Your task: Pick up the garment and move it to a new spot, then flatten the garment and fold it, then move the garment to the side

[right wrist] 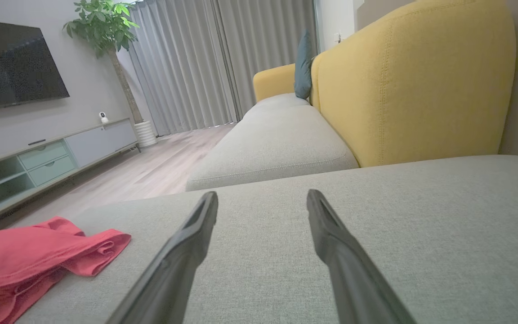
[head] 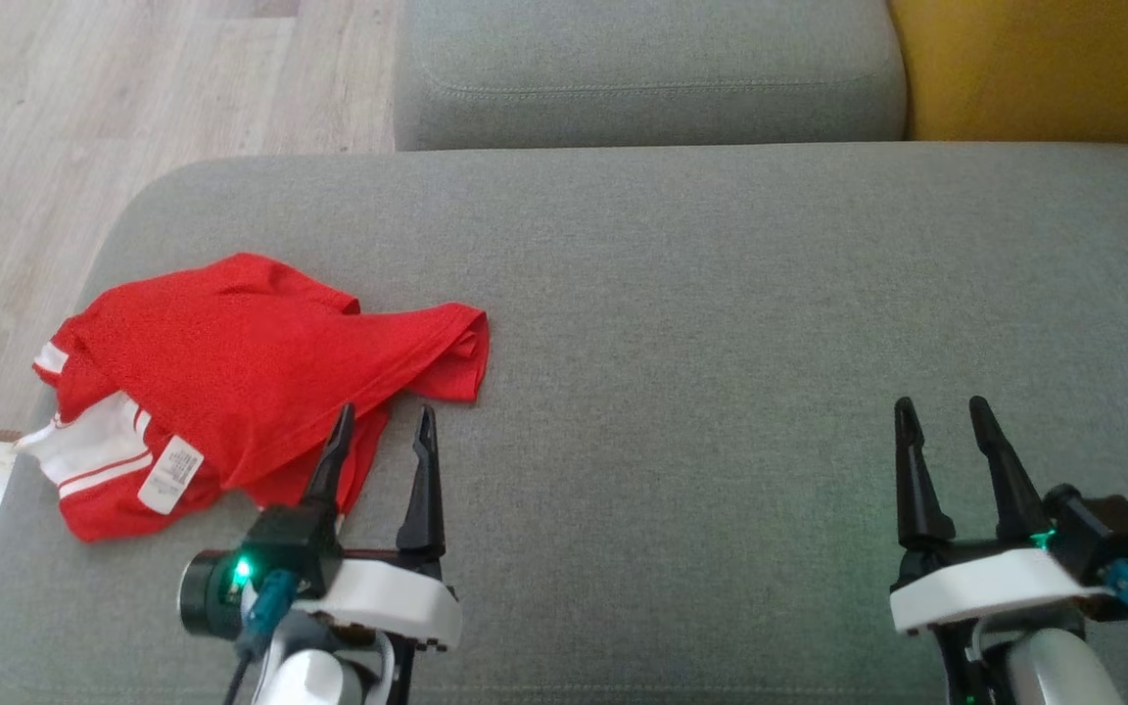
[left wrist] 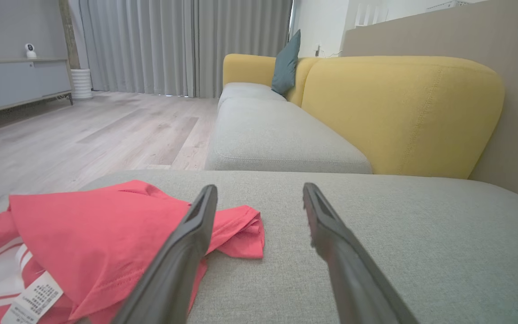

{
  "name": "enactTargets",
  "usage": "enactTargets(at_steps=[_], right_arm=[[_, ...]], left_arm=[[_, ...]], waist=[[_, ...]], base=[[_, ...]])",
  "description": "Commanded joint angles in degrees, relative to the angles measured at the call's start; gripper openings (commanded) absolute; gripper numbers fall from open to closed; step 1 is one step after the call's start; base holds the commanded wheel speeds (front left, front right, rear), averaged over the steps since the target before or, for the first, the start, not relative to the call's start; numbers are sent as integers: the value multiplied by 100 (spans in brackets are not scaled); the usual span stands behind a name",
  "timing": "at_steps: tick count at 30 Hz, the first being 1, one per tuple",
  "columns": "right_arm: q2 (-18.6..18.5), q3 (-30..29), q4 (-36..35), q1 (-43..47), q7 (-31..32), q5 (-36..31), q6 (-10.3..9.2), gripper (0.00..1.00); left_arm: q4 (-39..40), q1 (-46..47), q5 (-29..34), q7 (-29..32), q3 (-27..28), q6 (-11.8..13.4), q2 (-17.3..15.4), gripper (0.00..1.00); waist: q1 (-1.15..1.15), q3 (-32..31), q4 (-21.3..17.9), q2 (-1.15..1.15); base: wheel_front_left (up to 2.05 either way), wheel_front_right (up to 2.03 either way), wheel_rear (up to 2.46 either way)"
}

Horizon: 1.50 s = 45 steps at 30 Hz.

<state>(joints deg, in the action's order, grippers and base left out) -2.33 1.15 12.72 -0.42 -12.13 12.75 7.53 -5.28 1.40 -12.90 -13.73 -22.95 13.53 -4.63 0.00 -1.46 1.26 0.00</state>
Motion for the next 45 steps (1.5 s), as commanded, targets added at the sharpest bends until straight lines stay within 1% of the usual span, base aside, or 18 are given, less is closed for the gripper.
enactTargets(at_steps=[1,4,11,19,24,32,36,41,45], right_arm=[[-53,149,-165,-245,-103,-163,-4,100],[-54,156,-131,-270,-153,-337,-4,100],[-54,132,-75,-282,-164,-322,-4,100],[-54,129,-66,-279,-182,-317,-4,100],[-54,286,-102,-216,-193,-308,-4,100],[-54,469,-126,-108,-204,-327,-4,100],[-54,571,-120,-105,-203,-350,-4,100],[-54,634,-139,-104,-189,-377,-4,100],[-54,722,-150,-98,-166,-379,-4,100]], left_arm=[[192,222,179,-85,219,-11,33,100],[203,208,397,-127,265,-51,80,100],[178,181,458,-127,394,-184,149,100],[155,171,470,-127,461,-254,171,100],[98,168,474,-127,442,-234,174,100],[50,165,513,-127,478,-222,174,100],[69,142,520,-127,527,-205,175,100],[227,122,483,-127,605,-174,175,100],[274,102,474,-127,656,-157,175,100]], waist=[[0,-3,-1,0],[0,-6,0,0],[0,0,23,0],[0,-10,125,0],[0,-17,432,0],[0,6,1206,0],[0,27,1532,0],[0,76,1867,0],[0,124,2048,0]], base=[[0,0,0],[0,0,0],[0,0,0],[0,0,0],[0,0,0],[0,0,0],[0,0,0],[0,0,0],[0,0,0]])
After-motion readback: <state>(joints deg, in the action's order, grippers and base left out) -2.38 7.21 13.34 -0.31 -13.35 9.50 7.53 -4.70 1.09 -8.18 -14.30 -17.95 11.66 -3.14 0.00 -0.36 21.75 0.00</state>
